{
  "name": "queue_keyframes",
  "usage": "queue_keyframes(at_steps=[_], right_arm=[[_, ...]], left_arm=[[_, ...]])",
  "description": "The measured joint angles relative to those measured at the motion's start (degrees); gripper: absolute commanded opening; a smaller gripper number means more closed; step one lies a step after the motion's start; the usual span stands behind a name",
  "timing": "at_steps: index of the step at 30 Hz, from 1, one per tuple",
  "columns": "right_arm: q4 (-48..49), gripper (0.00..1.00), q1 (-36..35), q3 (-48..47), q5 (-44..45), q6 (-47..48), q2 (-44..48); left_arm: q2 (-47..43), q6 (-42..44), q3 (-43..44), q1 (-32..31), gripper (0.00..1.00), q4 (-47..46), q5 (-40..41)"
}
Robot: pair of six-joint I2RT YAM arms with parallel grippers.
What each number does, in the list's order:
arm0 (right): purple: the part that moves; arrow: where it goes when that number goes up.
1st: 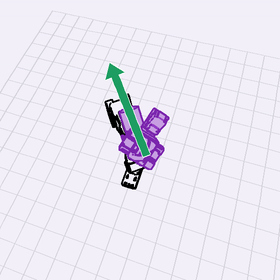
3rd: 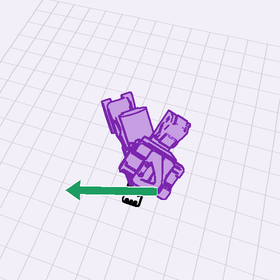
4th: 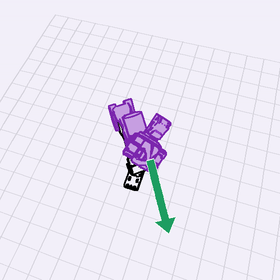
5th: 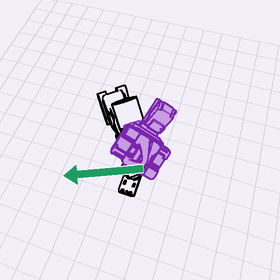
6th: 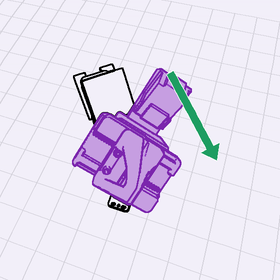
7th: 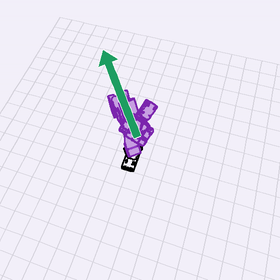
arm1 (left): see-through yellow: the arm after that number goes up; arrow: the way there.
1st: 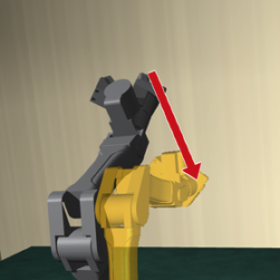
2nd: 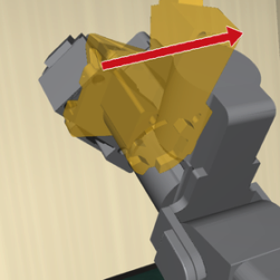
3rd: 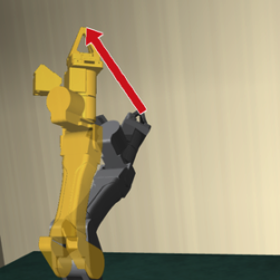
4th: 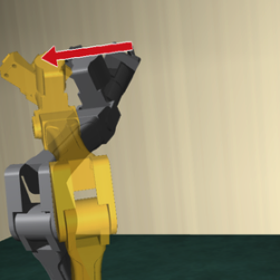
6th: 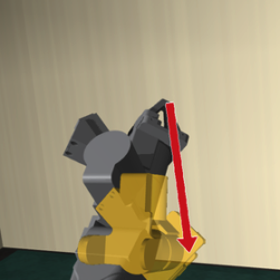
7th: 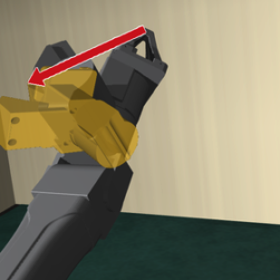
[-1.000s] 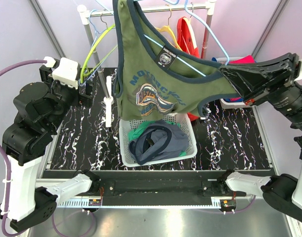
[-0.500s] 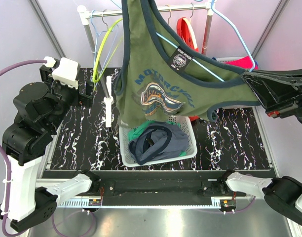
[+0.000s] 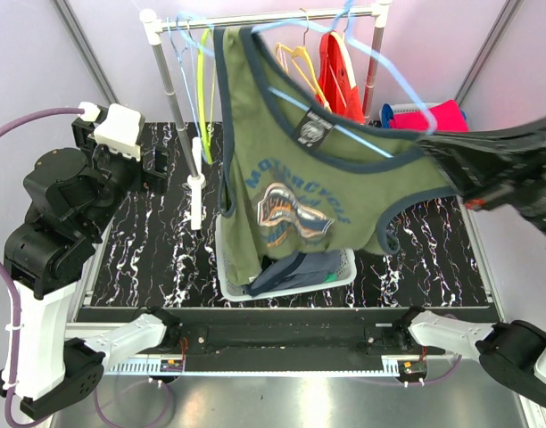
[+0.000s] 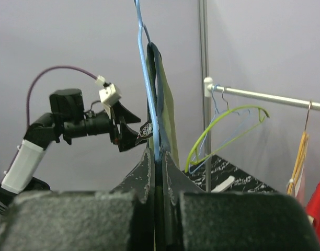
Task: Remove the tank top from the hanger
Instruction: Pick up the hanger from the clothesline, then remove the tank top from the hanger.
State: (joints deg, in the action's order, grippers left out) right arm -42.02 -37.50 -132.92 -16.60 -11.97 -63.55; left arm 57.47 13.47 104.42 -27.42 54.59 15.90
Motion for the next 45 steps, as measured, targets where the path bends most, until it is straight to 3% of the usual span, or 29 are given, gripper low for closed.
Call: queue_keyframes(at_steps=[11, 15, 27, 33, 37, 39, 42, 45], right_arm=[[-3.21, 0.0, 0.0, 21.24, 1.03, 5.18, 3.45], [-6.12, 0.0, 0.0, 29.81, 0.76, 7.08, 6.21], [-8.41, 0.0, 0.0, 37.51, -8.9, 10.43, 12.31], [-7.15, 0.0, 0.0, 38.86, -13.44, 10.64, 12.96], [-5.57, 0.0, 0.0, 39.8, -15.43, 10.27, 12.44], [-4.31, 0.0, 0.0, 40.59, -16.13, 9.9, 12.31], [-1.68, 0.0, 0.0, 42.84, -17.2, 9.01, 12.57], [0.61, 0.0, 0.0, 45.46, -17.79, 7.87, 13.2]], left_arm=[[0.0, 0.04, 0.15, 0.0, 0.99, 0.26, -1.16], [-0.94, 1.31, 0.26, 0.04, 0.99, 1.92, -5.2], [-11.13, 14.03, -8.39, 0.15, 0.99, 1.81, -43.19], [-9.05, 13.09, -9.25, 0.15, 0.99, -1.44, -52.26], [-6.95, 9.11, -9.25, 0.15, 0.89, -4.55, -56.94], [-5.79, 6.8, -9.25, 0.15, 0.75, -5.99, -59.28], [-4.07, 3.34, -9.25, 0.15, 0.62, -7.58, -63.23], [-2.29, 0.48, -9.2, 0.15, 0.61, -8.66, -67.21]])
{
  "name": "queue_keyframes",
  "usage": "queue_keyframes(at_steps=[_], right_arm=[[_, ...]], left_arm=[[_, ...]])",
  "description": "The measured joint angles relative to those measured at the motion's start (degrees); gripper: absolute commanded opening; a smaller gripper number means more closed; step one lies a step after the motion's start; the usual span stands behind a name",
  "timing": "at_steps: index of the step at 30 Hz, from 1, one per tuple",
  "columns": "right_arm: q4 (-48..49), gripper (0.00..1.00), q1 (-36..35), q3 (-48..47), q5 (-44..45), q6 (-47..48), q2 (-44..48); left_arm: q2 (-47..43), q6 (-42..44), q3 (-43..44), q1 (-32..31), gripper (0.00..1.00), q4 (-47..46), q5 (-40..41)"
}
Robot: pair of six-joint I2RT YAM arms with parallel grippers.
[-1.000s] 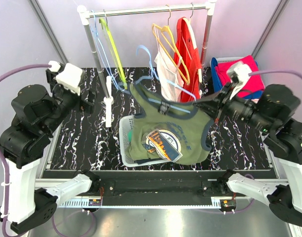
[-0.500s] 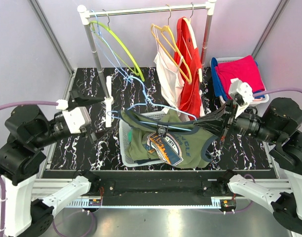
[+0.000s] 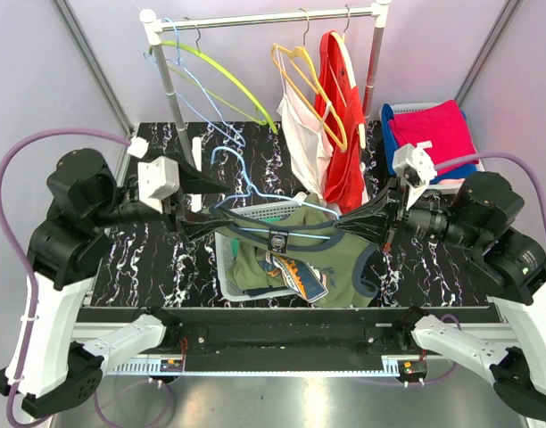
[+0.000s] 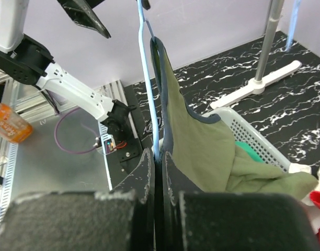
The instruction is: Remove the tank top from the hanger
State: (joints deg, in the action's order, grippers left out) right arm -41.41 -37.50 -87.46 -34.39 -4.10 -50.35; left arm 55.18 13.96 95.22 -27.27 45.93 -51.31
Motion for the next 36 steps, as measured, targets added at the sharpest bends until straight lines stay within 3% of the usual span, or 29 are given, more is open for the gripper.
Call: queue_keyframes(at_steps=[10, 16, 20, 21, 23, 26, 29, 30, 31, 36], right_arm=[[4.9, 0.0, 0.0, 3.98, -1.36, -2.25, 0.96], [8.13, 0.0, 0.0, 5.33, -2.27, -2.97, 0.96], [10.34, 0.0, 0.0, 5.95, -3.17, -3.61, 0.39], [10.51, 0.0, 0.0, 5.97, -3.26, -3.69, 0.28], [10.75, 0.0, 0.0, 6.25, -3.26, -3.72, 0.22], [11.72, 0.07, 0.0, 7.08, -2.45, -3.67, 0.52], [13.07, 0.41, -0.2, 8.66, -0.55, -3.61, 1.38], [13.46, 0.6, -0.35, 9.18, 0.7, -3.54, 1.73], [13.99, 0.7, -0.37, 9.75, 2.89, -3.41, 2.14], [15.12, 0.81, -0.33, 12.72, 15.28, -2.82, 4.68]], left_arm=[[2.43, -3.52, -0.04, 0.0, 0.6, -1.11, -4.9], [2.71, -3.87, -0.04, 0.0, 0.51, -1.92, -5.99], [3.08, -4.07, -0.09, 0.0, 0.24, -2.29, -6.19], [3.19, -4.04, -0.11, 0.0, 0.1, -2.38, -6.25], [3.21, -4.17, -0.11, 0.13, 0.0, -2.43, -6.27], [3.06, -3.19, -0.11, 0.26, 0.0, -2.34, -6.4], [3.02, -2.97, -0.11, 0.26, 0.0, -2.27, -6.05], [3.02, -2.95, -0.11, 0.26, 0.0, -2.05, -5.84], [3.02, -2.93, -0.13, 0.24, 0.0, -1.73, -5.46], [2.43, -1.53, -0.13, 0.26, 0.0, -1.42, -1.53]])
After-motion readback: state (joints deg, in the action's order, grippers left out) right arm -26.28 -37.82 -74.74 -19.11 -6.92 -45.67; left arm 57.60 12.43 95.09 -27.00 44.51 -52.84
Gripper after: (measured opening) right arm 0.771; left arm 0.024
